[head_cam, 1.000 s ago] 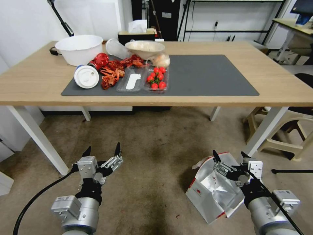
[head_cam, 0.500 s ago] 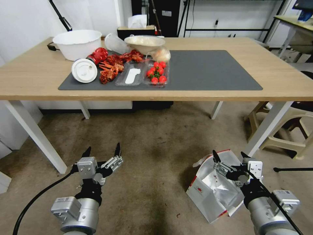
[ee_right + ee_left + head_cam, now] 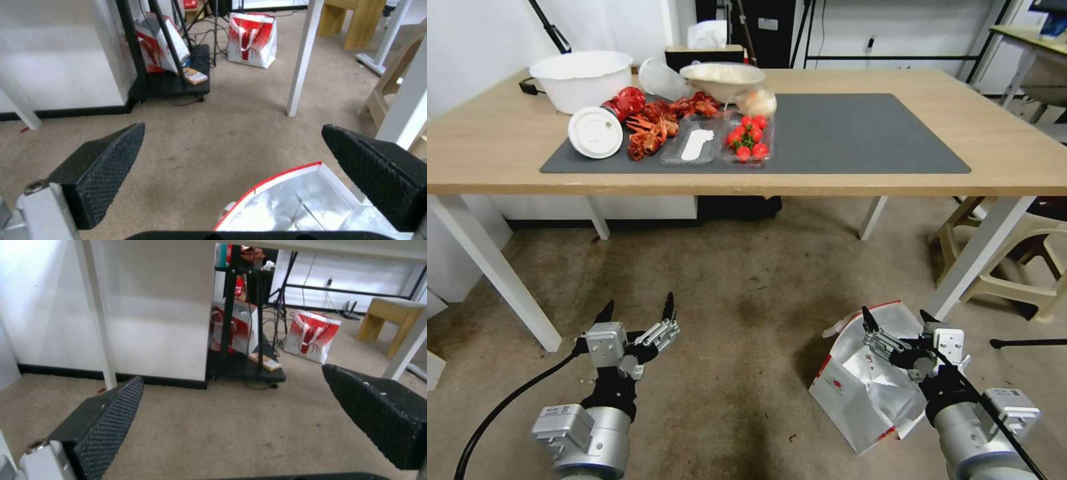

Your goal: Pick up the food delivery bag from the floor and place it on the table.

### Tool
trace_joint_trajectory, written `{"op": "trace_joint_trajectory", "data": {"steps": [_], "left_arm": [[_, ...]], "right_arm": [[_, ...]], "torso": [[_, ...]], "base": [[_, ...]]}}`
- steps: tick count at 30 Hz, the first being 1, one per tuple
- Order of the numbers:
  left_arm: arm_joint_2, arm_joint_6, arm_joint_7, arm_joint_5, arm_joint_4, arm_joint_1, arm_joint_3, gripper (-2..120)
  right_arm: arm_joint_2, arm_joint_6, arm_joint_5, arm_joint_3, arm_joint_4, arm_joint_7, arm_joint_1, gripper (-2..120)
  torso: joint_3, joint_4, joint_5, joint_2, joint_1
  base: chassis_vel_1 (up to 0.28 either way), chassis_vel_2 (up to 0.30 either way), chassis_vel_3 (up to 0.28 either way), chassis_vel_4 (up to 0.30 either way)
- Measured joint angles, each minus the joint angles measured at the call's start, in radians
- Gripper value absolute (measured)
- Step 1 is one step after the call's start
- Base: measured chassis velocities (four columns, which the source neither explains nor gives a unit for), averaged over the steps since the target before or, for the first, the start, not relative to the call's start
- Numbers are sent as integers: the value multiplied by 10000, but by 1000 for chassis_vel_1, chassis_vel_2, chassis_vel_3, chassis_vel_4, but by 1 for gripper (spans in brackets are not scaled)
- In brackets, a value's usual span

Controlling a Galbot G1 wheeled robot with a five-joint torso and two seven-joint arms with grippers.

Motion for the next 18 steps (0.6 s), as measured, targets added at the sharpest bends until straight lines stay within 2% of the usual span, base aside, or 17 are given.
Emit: {"op": "trace_joint_trajectory", "data": {"steps": [18], "left_arm": [[25,-39,-3,-35,0,-1,10,100]], "right_arm": [[-24,16,10,45,0,6,-14,100]], "torso": [[-499,0,0,-670,-172]], "base": [[0,0,0,0]]}}
